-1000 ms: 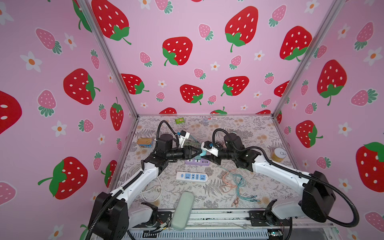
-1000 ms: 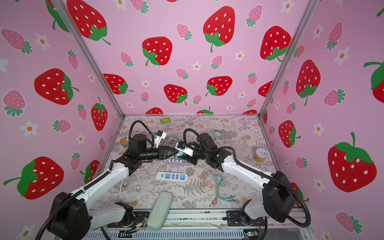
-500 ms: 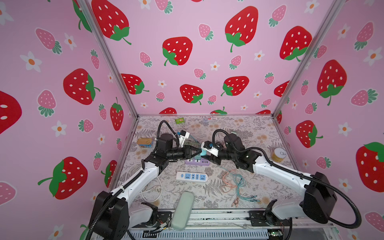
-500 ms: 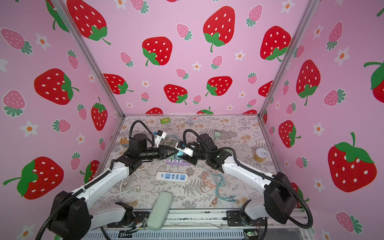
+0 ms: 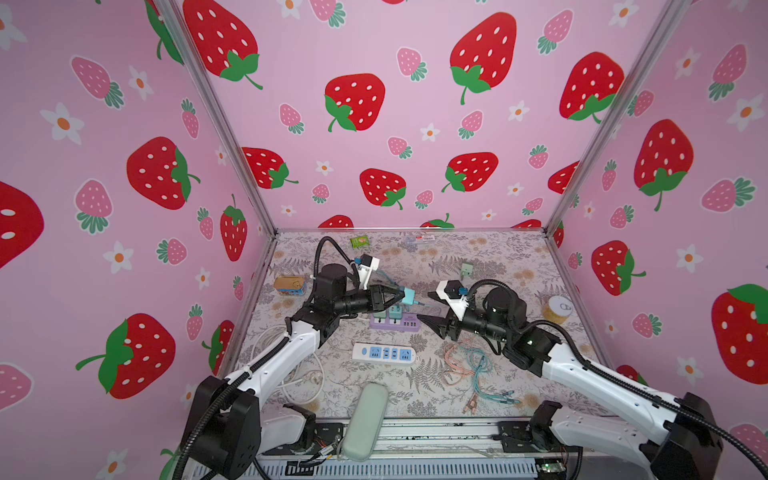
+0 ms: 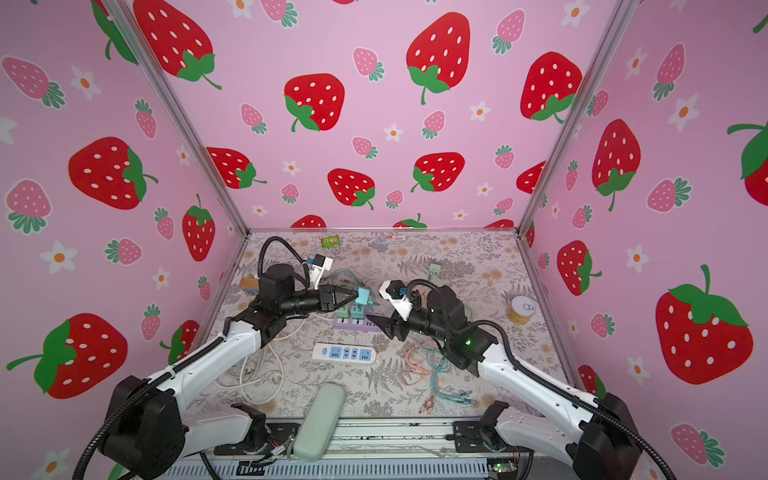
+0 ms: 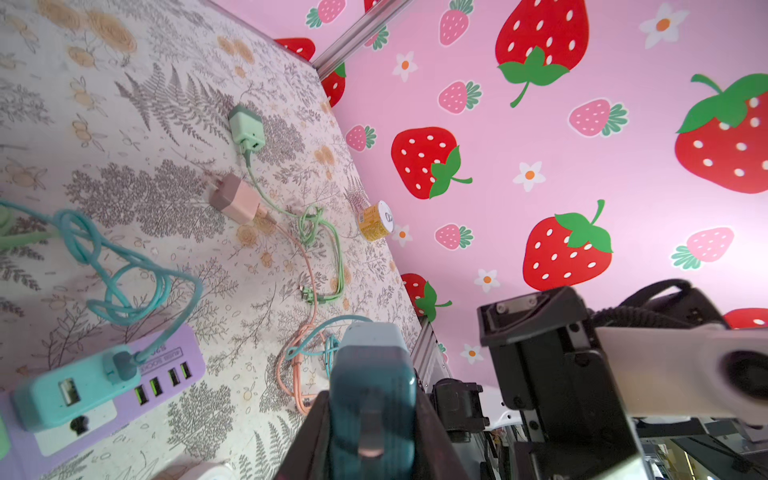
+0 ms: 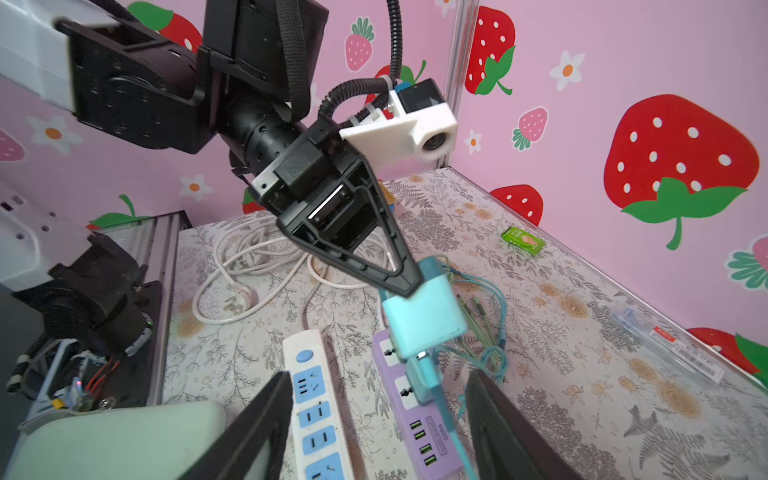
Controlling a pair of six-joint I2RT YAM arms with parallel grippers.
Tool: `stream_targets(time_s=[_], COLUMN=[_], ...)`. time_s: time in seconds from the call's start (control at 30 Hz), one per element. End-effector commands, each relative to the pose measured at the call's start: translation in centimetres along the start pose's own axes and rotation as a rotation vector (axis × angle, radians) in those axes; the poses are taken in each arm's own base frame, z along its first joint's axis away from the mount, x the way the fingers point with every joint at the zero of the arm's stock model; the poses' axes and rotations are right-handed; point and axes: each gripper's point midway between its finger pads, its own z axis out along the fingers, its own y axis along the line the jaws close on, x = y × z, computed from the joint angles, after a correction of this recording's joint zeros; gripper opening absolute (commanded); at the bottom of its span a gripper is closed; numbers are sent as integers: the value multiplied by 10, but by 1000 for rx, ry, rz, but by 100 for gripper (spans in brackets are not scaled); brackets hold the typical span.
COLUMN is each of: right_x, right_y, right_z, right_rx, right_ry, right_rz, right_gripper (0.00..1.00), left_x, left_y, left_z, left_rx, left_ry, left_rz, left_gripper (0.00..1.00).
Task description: Insert the plug
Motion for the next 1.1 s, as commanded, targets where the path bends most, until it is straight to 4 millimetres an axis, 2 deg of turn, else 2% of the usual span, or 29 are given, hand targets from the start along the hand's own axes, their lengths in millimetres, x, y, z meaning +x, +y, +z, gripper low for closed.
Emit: stream_targets(time_s=[0.0,0.2,0.67,1.07], right_x=[-13,1,-22,-33], right_y=[13,17,5,-1], right_z=[-8,-10,13,25], right_rx=[-67,-97,-173,-238], right_ry=[-117,-182,-308,-350], right_rz=[134,254,433,498], right_gripper=[69,75,77,73], left_x=[-22,-30,-11,5], left_y=[-23,-40,-67,-74], left_z=[-3,-14,-38,-48], left_rx=[75,139,223,231], left_ry=[-94,-190,-286,-318], left_rz=[87,151,295,363], left_gripper=[0,0,0,0])
